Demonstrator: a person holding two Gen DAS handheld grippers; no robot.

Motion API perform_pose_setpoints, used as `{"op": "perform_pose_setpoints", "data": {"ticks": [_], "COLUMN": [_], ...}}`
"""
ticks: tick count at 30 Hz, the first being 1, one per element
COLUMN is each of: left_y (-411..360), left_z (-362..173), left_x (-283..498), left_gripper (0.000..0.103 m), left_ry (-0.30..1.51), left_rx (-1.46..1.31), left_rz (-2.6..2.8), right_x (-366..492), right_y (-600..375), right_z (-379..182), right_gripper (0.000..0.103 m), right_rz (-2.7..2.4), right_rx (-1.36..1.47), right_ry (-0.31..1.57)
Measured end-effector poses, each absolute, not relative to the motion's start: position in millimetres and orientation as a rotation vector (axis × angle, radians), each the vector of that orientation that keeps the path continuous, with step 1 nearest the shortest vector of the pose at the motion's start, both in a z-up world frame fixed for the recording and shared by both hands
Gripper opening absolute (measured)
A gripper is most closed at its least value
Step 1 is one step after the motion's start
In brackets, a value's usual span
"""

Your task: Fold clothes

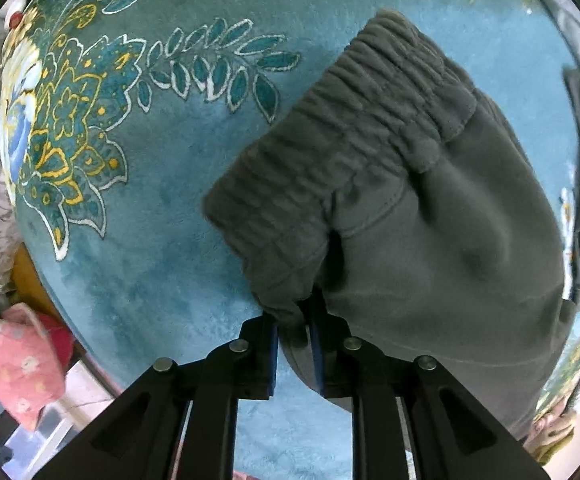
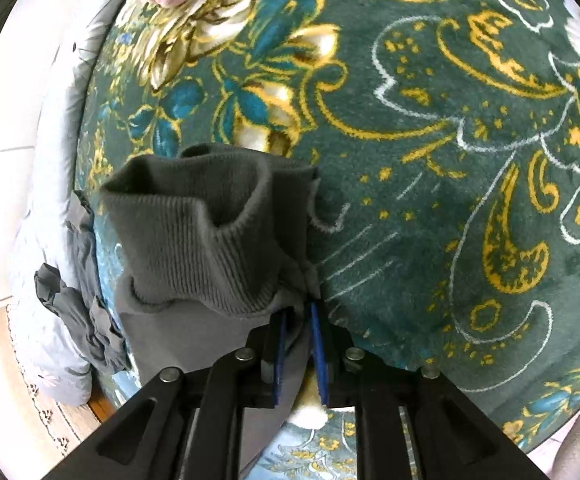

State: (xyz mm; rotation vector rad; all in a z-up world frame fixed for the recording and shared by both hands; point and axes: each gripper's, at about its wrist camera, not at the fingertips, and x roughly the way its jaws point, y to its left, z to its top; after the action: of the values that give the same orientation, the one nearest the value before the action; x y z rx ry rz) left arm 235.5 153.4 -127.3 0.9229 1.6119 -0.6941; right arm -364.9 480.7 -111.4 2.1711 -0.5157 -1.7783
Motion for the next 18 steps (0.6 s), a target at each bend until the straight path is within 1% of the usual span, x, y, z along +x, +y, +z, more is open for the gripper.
{"op": "perform_pose_setpoints", "data": {"ticks": [1,2,4,5,6,10,12,18], "left_y": [152,151,153,157,161,185,196,203], "left_z": [-126,-124,-118,-113,-108,-84,-71,-50], "left_x": [234,234,236,238,240,256,260,257], "left_gripper": [0.016,0.016,0.016,0.017,0.017,0.016,0.017,0.017], "left_ry": [1.611,1.614,1.626,1.646,1.666,1.759,1.757,1.754], "left_rx": [0.942,0.941,0.91,0.875,0.838,0.632,0.589,0.566], "left_rz": [-0.699,-0.696,-0.7,-0.699,-0.698,-0.664,-0.65,-0.633], "right_x": [-366,-366,-367,-367,-367,-369,-377,-388], "right_y": [481,482,486,489,493,503,512,512], "right_z": [-108,-105,-100,-98,-97,-98,-99,-106], "right_gripper": [0.016,0.018,0.029,0.04,0.048,0.055,0.062,0.07], "right_rz": [-1.77,-1.763,-1.756,-1.759,-1.761,-1.75,-1.741,-1.714], "right_rx": [2.162,2.152,2.128,2.118,2.109,2.068,2.04,1.999], "right_ry": [-0.518,-0.524,-0.549,-0.567,-0.589,-0.711,-0.772,-0.911]}}
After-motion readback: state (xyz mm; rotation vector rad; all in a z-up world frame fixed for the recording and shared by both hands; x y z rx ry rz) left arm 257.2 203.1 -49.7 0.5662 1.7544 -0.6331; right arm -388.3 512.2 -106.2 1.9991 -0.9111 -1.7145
